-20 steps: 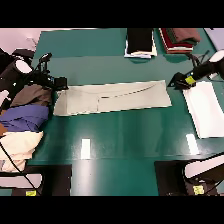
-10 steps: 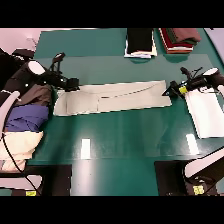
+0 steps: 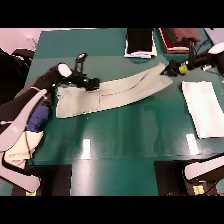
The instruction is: Fold the shirts.
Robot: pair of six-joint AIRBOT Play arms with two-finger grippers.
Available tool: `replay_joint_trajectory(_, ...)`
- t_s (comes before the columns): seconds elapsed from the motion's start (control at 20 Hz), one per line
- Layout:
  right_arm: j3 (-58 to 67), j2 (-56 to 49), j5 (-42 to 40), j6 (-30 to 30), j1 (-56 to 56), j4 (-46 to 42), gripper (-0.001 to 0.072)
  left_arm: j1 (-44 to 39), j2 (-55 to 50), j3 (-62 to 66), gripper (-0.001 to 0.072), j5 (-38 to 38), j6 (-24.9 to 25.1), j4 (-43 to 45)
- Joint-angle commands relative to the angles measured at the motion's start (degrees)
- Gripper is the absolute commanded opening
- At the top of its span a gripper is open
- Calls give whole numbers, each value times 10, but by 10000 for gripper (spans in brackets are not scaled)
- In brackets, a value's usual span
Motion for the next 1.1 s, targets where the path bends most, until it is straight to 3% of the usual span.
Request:
replay_joint_trajectory(0.0, 84, 32, 3, 42, 61, 2, 18, -42, -74, 82, 26, -14, -2, -2)
replay_joint_trajectory(0.3, 185, 32, 10, 75, 167, 1, 18, -57, -131, 122, 26, -49, -2, -3)
replay_joint_trajectory(0.7, 193, 30, -15, 94, 243, 2, 18, -48, -129, 140, 26, -82, -2, 4)
replay_joint_trajectory(0.85, 193, 27, -40, 94, 273, 4, 18, -13, -108, 177, 26, -122, -2, 26)
replay_joint_trajectory(1.05, 193, -14, -93, 74, 337, 85, 18, 84, -13, 215, 26, -165, 1, 78)
